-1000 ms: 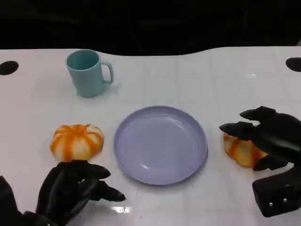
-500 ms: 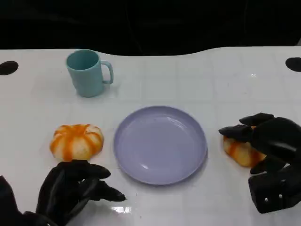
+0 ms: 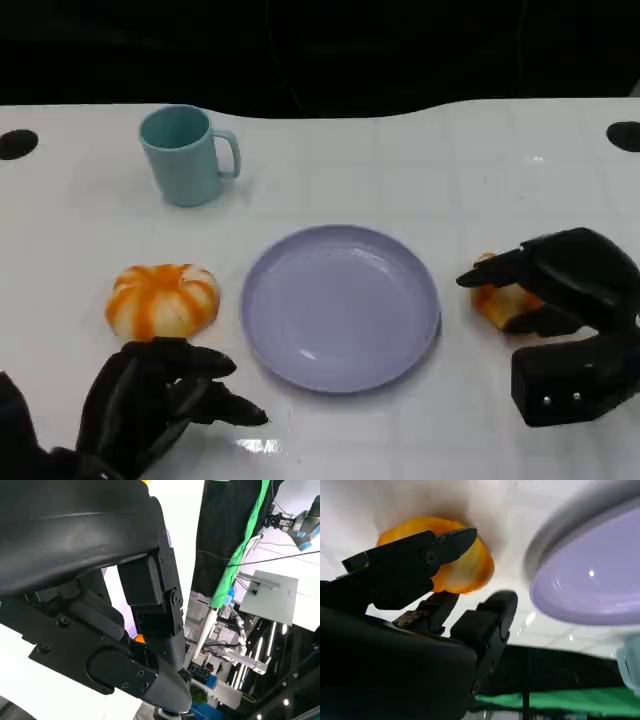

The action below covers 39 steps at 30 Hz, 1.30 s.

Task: Grasp the bread from the table and place it into the plate.

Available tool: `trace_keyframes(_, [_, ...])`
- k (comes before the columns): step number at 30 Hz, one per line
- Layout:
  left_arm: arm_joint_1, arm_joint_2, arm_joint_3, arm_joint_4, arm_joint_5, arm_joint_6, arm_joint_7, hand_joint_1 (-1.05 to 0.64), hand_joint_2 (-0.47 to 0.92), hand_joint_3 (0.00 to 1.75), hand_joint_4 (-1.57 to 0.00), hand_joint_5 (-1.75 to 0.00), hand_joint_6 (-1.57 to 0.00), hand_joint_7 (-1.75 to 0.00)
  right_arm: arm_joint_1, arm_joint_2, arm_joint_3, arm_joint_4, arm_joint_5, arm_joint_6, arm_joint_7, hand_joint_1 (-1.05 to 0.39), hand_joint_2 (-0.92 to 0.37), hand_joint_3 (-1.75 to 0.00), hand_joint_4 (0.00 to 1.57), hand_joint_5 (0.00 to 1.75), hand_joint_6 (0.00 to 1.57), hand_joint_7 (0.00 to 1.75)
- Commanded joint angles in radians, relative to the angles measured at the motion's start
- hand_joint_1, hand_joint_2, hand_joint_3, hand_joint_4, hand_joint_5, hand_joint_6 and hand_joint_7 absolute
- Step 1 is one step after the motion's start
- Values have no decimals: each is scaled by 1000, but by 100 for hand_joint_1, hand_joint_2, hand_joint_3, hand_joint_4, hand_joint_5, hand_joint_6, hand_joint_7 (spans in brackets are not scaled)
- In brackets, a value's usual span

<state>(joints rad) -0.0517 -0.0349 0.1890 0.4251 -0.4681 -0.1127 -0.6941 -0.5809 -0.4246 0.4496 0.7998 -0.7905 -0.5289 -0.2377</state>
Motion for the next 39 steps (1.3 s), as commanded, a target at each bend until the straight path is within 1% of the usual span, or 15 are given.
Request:
trace_keyframes(1, [17,10,1,-13,3,3,15,-99,78,0,-157,-23,-156,0,-36,-1,4,63,-7,-52,-130,4,-80,0,100,124,129,12])
trace_keyframes(5, [20,9,-1,-22,2,11,23,-99,78,0,-157,-23,-156,0,-52,-4,17,103,-10,-85,-175,8,-84,-3,100,146,138,15])
trace_keyframes(7, [23,8,-2,-27,3,13,26,-99,78,0,-157,-23,-156,0,-55,-8,21,113,-9,-101,-190,7,-84,-12,99,160,142,22])
trace_keyframes(8, [25,8,-3,-29,2,13,27,-99,78,0,-157,-23,-156,0,-56,-9,21,116,-6,-111,-197,7,-69,-43,98,166,138,37])
trace_keyframes(9, [26,8,-4,-31,2,11,26,-99,78,0,-157,-24,-156,0,-57,-10,20,118,-4,-119,-206,6,-52,-77,98,170,128,61])
trace_keyframes(10, [27,8,-5,-30,3,8,24,-99,78,0,-157,-23,-156,0,-58,-9,19,123,-2,-129,-219,5,-39,-103,98,173,114,94])
trace_keyframes(11, [27,8,-6,-30,3,6,23,-99,78,0,-157,-23,-156,0,-60,-9,20,128,-5,-135,-240,5,-34,-112,99,174,107,112])
trace_keyframes(13, [28,8,-7,-31,4,5,25,-98,79,0,-157,-23,-156,0,-64,-7,21,138,-7,-142,-267,5,-28,-121,98,174,100,130])
trace_keyframes(15, [27,8,-6,-30,2,8,25,-98,79,0,-157,-23,-156,0,-68,-5,21,142,-5,-144,-285,4,-27,-125,98,175,94,139])
trace_keyframes(17, [26,7,-6,-30,-2,13,24,-98,78,0,-157,-23,-156,0,-70,-2,19,149,-3,-154,-316,5,-24,-126,98,175,93,144])
trace_keyframes(23, [27,6,-8,-27,10,-6,28,-99,79,0,-157,-23,-156,0,-74,8,20,167,-3,-170,-390,8,-16,-137,102,175,97,137])
trace_keyframes(28, [30,7,-13,-34,12,-5,36,-99,79,0,-157,-24,-156,0,-66,10,0,141,35,-193,-368,11,-17,-141,103,175,98,137])
trace_keyframes(32, [30,9,-13,-33,5,2,34,-98,79,0,-157,-23,-156,0,-58,21,-29,101,83,-227,-337,10,-19,-143,105,175,94,148])
trace_keyframes(36, [29,8,-13,-29,5,0,34,-98,79,0,-157,-23,-156,0,-45,30,-42,39,112,-225,-284,8,-16,-142,104,175,92,150])
trace_keyframes(39, [29,8,-13,-29,6,-3,35,-98,79,0,-157,-23,-156,0,-38,42,-45,-5,121,-224,-245,11,-13,-147,104,175,91,152])
